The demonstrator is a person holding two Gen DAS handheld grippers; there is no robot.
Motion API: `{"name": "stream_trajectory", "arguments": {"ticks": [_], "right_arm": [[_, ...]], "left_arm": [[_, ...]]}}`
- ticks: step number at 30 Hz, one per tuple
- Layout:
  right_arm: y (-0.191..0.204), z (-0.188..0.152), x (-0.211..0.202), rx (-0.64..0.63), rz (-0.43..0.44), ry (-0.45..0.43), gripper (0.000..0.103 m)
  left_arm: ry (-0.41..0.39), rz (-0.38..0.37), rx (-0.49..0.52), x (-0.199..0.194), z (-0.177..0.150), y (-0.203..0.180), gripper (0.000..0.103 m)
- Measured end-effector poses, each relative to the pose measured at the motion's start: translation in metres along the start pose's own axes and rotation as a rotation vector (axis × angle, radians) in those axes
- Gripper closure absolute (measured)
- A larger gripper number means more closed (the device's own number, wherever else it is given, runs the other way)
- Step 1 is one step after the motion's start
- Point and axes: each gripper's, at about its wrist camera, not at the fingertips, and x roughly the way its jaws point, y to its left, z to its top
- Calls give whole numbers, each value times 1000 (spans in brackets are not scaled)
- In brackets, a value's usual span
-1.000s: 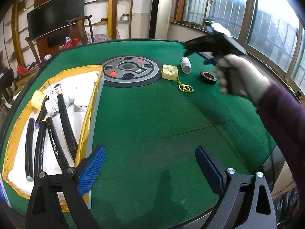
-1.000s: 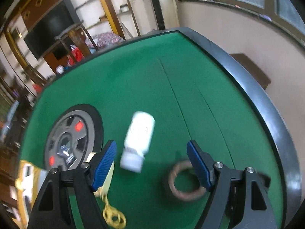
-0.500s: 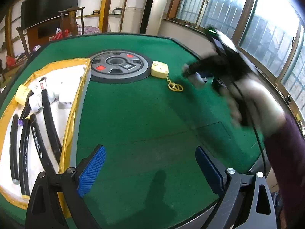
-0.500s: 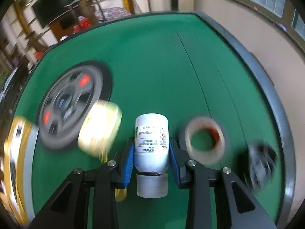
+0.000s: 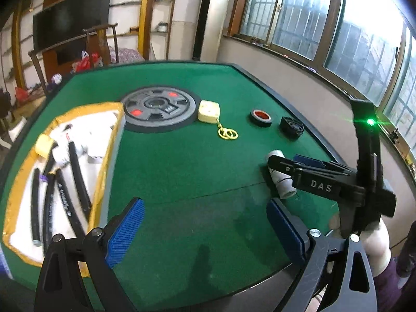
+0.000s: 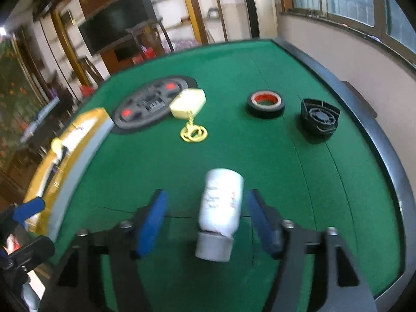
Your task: Organize rigid objects
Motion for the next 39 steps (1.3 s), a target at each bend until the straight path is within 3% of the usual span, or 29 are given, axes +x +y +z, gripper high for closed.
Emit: {"name": "stream_trajectory", "arguments": {"ticks": [5, 8, 10, 15, 23, 26, 30, 35, 39], "right_arm": [[-4, -2, -19, -3, -13, -136, 36], [-21, -4, -31, 35, -41, -211, 25], [-38, -7, -35, 82, -47, -238, 25], [-71, -8, -35, 222, 40, -249, 25], [-76, -6, -25, 254, 68, -202, 25], [-75, -5, -23, 260, 61, -197, 25], [-84, 3, -26, 295, 81, -254, 25], [-110, 10, -15, 417, 125, -264, 25], [-114, 10, -11, 435, 172, -246, 25]], "left_arm": [[-16, 37, -15, -4, 4, 1, 6], [-4, 39, -42, -1, 3, 5, 6], [7, 41, -55, 4, 4, 5, 6], [28, 32, -47, 15, 3, -3, 6], [75, -36, -100, 35, 9, -1, 6], [65, -27, -112, 34, 19, 6, 6], [25, 17, -129, 34, 40, 19, 6], [47, 22, -205, 71, 72, 39, 6], [99, 45, -256, 118, 98, 42, 6]]}}
